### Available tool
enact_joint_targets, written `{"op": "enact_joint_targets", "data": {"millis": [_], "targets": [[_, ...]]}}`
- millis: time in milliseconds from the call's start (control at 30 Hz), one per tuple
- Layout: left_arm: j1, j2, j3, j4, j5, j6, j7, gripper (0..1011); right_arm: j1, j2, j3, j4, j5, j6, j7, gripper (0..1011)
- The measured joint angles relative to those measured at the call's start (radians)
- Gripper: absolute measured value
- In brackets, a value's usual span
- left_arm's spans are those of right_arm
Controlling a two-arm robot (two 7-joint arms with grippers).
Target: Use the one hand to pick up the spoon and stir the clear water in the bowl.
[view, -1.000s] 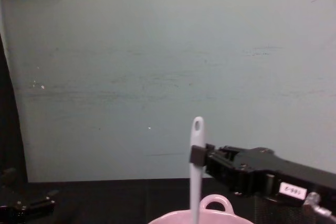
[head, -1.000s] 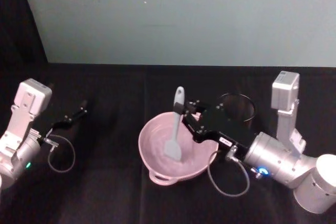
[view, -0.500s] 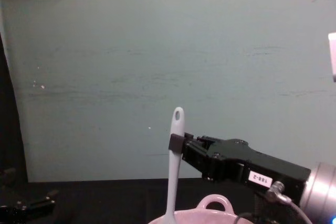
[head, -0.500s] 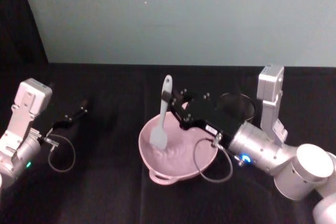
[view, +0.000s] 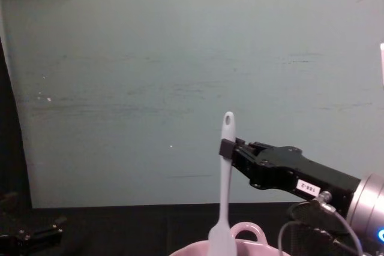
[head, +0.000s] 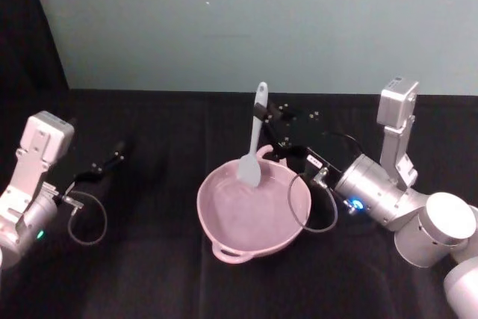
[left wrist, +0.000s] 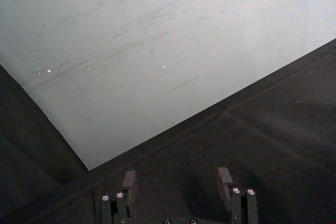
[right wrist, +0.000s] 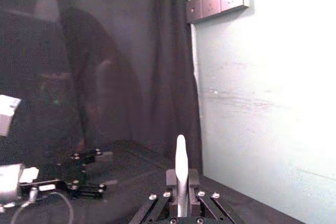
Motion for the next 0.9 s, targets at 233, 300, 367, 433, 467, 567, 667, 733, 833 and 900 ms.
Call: {"op": "enact_joint_targets", "data": {"millis": [233,300,367,433,467,567,667,733,833,900], "targets": [[0.000,0.000,0.000,0.000,0.000,0.000,0.000,1005,-0.009,0.022,0.022,-0.027,-0.045,0.017,-0.042,124],[0.000,0.000,0.000,0.000,0.000,0.000,0.000,1005,-0.012,0.028,0.025,-0.036,-0.054,0.027,-0.049,124],[0.000,0.000,0.000,0.000,0.000,0.000,0.000,1005,-0.018,0.039,0.027,-0.049,-0.067,0.044,-0.056,124],[0.000,0.000,0.000,0.000,0.000,0.000,0.000,1005,-0.028,0.049,0.031,-0.067,-0.078,0.054,-0.062,124],[0.000,0.000,0.000,0.000,0.000,0.000,0.000,1005,-0.032,0.053,0.032,-0.074,-0.082,0.056,-0.065,124],[0.000,0.000,0.000,0.000,0.000,0.000,0.000,1005,-0.046,0.064,0.036,-0.097,-0.090,0.064,-0.068,124],[0.000,0.000,0.000,0.000,0.000,0.000,0.000,1005,-0.072,0.083,0.039,-0.139,-0.100,0.079,-0.073,124],[0.000,0.000,0.000,0.000,0.000,0.000,0.000,1005,-0.084,0.092,0.040,-0.160,-0.103,0.085,-0.074,124],[0.000,0.000,0.000,0.000,0.000,0.000,0.000,1005,-0.110,0.106,0.042,-0.201,-0.106,0.093,-0.073,124],[0.000,0.000,0.000,0.000,0.000,0.000,0.000,1005,-0.127,0.114,0.042,-0.228,-0.105,0.099,-0.072,124]]}}
